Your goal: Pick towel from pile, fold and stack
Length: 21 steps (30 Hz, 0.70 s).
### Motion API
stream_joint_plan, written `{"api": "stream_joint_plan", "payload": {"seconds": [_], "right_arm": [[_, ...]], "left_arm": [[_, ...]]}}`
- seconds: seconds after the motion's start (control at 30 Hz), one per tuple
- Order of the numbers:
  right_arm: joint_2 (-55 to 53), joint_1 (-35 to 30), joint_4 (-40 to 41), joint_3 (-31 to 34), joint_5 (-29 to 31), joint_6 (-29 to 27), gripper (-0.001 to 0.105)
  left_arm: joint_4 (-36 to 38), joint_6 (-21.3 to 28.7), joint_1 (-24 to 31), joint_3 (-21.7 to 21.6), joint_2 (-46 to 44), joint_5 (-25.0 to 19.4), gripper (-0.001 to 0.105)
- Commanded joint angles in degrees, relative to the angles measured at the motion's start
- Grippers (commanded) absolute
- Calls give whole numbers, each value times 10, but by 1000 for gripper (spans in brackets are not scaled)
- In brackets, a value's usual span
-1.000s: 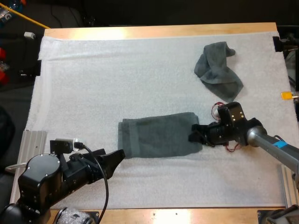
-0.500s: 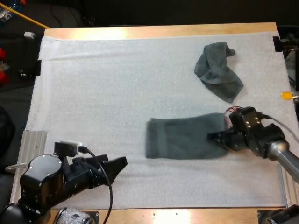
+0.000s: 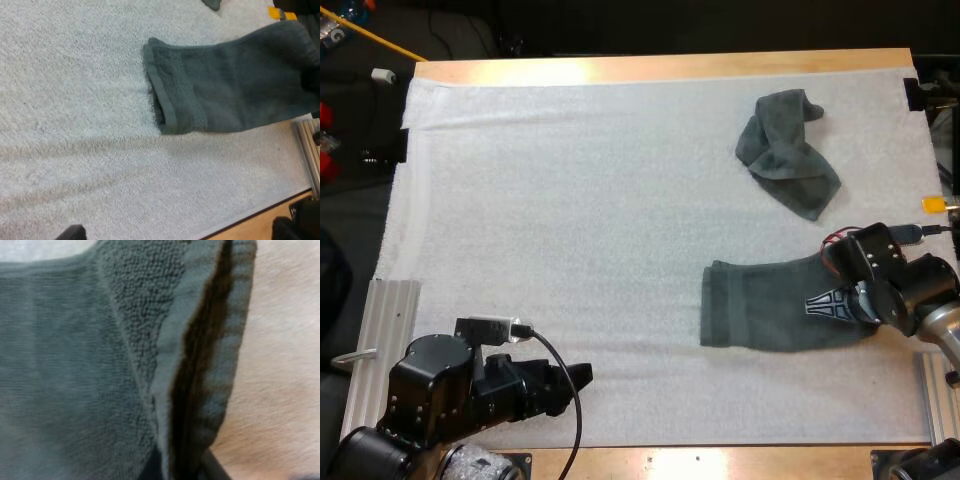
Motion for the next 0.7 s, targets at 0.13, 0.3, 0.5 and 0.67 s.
{"api": "stream_joint_plan", "payload": {"seconds": [0.13, 0.3, 0.5, 0.67], "right_arm": [[13, 1, -17, -5, -98, 68, 0], [42, 1, -59, -5, -215, 123, 0], [82, 6, -111, -5, -300, 168, 0], [114, 54, -160, -5, -306, 183, 0]], "left_arm": [[-2, 4, 0, -2, 1, 5, 69], [-8, 4, 0, -2, 1, 14, 69], [-7, 4, 0, -2, 1, 18, 69], [-15, 4, 0, -2, 1, 18, 69]]}}
